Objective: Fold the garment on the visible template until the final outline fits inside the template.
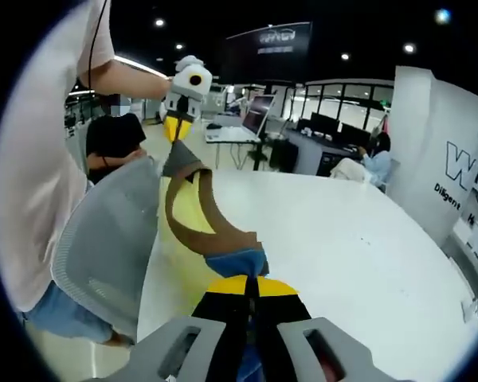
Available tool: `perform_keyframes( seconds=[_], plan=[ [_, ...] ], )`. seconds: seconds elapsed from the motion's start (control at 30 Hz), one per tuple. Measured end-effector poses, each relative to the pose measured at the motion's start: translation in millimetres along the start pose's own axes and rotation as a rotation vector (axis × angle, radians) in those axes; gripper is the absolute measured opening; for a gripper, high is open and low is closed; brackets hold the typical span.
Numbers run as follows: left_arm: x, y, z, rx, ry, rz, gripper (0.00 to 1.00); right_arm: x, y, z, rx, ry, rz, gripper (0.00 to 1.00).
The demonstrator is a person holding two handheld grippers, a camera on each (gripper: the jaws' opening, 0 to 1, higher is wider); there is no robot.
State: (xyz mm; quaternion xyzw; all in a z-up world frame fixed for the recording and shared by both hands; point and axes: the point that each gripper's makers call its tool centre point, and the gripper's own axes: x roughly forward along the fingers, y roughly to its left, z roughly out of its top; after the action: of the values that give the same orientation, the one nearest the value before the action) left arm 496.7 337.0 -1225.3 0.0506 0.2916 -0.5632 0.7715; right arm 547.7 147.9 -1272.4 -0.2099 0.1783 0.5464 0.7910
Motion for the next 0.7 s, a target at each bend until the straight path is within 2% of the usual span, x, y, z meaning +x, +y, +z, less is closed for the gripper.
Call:
perform_keyframes(
  seconds=[0.13,0.27,0.33,0.43,0.47,0.5,0.57,0.63,0.7],
  plan=[
    [18,43.6,19.9,0.020,-0.045,0.102,0.04,0,-28,-2.9,0.020,0.009,-0.091,0.00],
    [32,87.7,37.7,0.050,-0.053,0.193,0.04,2,-57,-3.3,0.033,0.019,-0.172,0.00],
    [36,105.2,44.5,0.059,-0.059,0.237,0.04,3,-78,-4.5,0.033,0.030,-0.237,0.00],
    [46,133.0,54.4,0.064,-0.069,0.278,0.04,9,-107,-4.9,0.058,0.042,-0.310,0.00],
    [48,143.9,57.4,0.066,-0.073,0.306,0.04,10,-117,-6.7,0.044,0.058,-0.343,0.00],
    [54,155.7,59.6,0.063,-0.068,0.307,0.04,13,-126,-9.8,0.044,0.079,-0.364,0.00],
    [63,175.4,64.3,0.061,-0.064,0.337,0.04,19,-138,-10.8,0.064,0.069,-0.379,0.00],
    [74,191.1,67.6,0.066,-0.057,0.353,0.04,22,-157,-21.1,0.034,0.128,-0.428,0.00],
    [82,207.4,67.2,0.056,-0.047,0.367,0.04,30,-170,-25.3,0.047,0.135,-0.443,0.00]
  ],
)
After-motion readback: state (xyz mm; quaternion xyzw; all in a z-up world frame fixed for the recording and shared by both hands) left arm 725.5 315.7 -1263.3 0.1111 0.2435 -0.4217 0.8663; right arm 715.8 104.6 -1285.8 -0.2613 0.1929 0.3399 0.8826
